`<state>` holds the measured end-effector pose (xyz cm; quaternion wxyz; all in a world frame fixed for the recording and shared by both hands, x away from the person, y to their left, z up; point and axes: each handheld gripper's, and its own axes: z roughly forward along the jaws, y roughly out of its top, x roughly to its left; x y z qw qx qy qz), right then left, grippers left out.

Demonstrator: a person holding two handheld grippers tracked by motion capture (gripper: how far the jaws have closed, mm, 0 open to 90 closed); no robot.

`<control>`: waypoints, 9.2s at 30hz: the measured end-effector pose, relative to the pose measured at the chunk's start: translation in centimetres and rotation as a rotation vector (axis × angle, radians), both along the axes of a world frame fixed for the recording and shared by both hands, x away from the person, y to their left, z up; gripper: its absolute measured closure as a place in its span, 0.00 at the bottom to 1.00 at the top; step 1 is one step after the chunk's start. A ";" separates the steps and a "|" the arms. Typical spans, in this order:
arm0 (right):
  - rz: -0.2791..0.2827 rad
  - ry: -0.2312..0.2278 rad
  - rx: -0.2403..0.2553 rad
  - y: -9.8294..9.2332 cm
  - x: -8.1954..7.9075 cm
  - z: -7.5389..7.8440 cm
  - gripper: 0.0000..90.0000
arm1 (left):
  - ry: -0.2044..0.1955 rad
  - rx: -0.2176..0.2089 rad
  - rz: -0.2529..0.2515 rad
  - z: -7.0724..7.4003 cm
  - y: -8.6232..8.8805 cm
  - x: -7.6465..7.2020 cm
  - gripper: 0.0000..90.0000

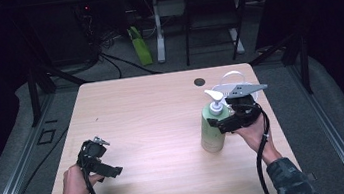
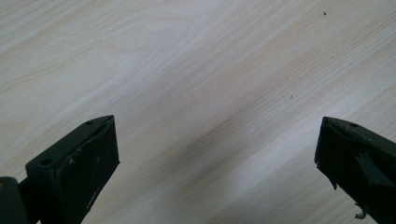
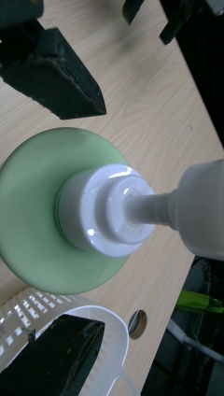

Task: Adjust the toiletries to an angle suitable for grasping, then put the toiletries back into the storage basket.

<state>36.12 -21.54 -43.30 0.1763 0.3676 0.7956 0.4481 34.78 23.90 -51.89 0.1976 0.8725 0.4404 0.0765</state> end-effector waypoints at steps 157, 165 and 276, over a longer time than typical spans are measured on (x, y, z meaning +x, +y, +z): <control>-0.064 -0.331 0.267 -0.8 -2.3 3.4 0.75 | 0.043 0.044 0.022 -0.8 0.1 0.3 0.00; -0.055 -0.338 0.263 -0.8 -2.2 4.4 0.75 | 0.041 0.101 0.047 -1.2 -0.1 0.4 0.02; -0.164 -0.453 0.211 -2.8 2.6 16.0 0.76 | 0.074 0.057 0.058 -1.2 -0.6 0.6 0.03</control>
